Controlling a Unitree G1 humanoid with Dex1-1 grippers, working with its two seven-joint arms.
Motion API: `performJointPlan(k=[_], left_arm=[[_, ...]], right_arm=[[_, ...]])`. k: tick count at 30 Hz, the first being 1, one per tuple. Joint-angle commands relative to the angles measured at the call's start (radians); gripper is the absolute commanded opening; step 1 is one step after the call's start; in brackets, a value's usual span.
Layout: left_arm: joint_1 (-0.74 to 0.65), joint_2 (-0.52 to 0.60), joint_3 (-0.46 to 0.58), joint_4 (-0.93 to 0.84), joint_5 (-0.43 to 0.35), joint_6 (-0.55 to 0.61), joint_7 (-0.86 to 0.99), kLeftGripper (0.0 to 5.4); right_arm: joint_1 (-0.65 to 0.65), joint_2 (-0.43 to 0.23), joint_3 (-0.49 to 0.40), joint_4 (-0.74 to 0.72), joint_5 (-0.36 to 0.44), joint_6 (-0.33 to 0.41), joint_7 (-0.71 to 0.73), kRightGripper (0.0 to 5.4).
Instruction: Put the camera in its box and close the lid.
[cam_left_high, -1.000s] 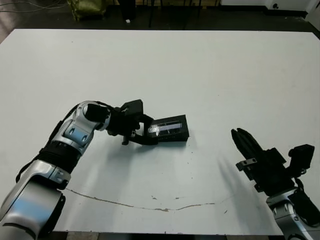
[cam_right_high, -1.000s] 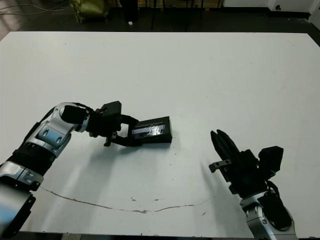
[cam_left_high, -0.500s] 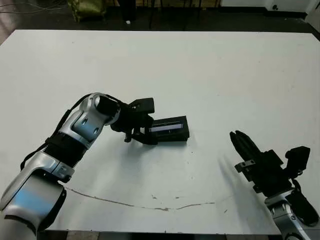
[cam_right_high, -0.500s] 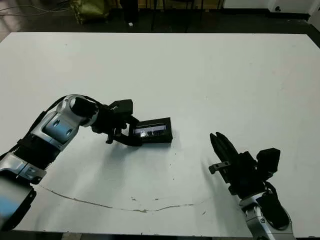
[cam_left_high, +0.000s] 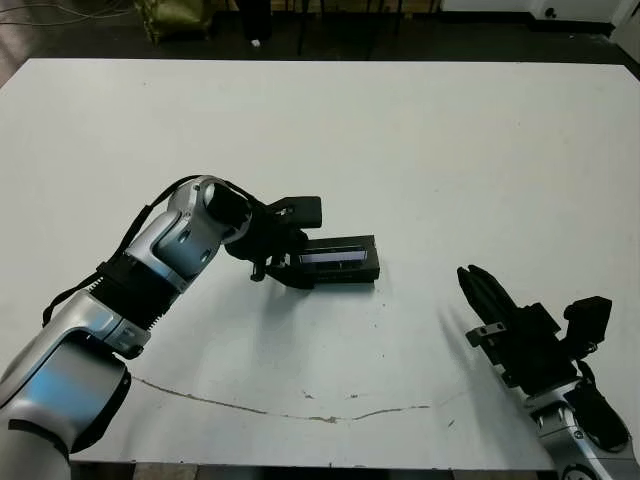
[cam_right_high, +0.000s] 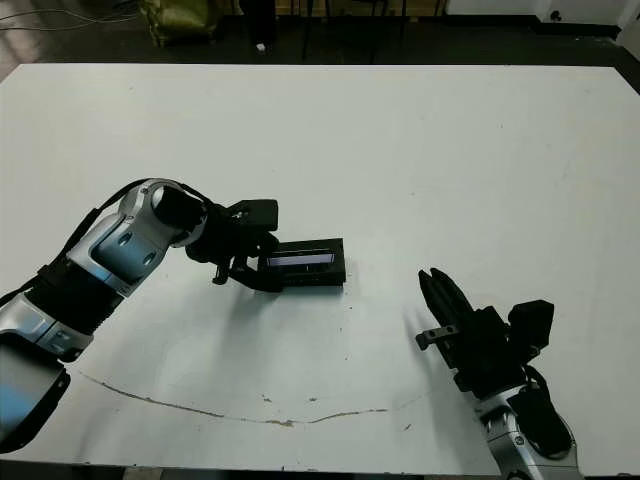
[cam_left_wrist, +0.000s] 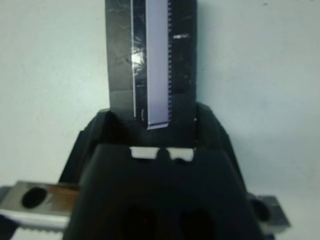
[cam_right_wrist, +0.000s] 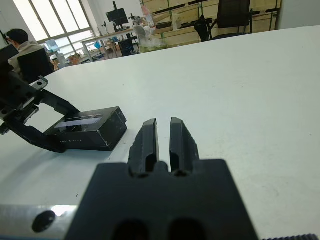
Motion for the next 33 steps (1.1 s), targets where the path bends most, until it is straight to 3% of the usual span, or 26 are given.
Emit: performJointPlan(k=[1,10,24,33], left_arm=[[0.0,-0.003,-0.035,0.016,0.03,-0.007,-0.003,2.21],[-0.002,-0.031,-0.045,0.028,0.023,0.053,0.009,2.21],[0.016,-0.024,-0.019,0.056,0.008,-0.071,0.016,5.38],[0.021,-0.025,0.005,0.074,-0.02,-0.077,0.004,5.38]], right_arm=[[0.008,0.0,-0.001,0.01,0.007,0.005,0.01,0.0],[0.009,-0.006,0.001,-0.003,0.007,0.013,0.013,0.0],[0.009,0.007,-0.001,0.018,0.009,0.003,0.01,0.0],[0.006,0.0,-0.002,0.007,0.016,0.007,0.018,0.0]])
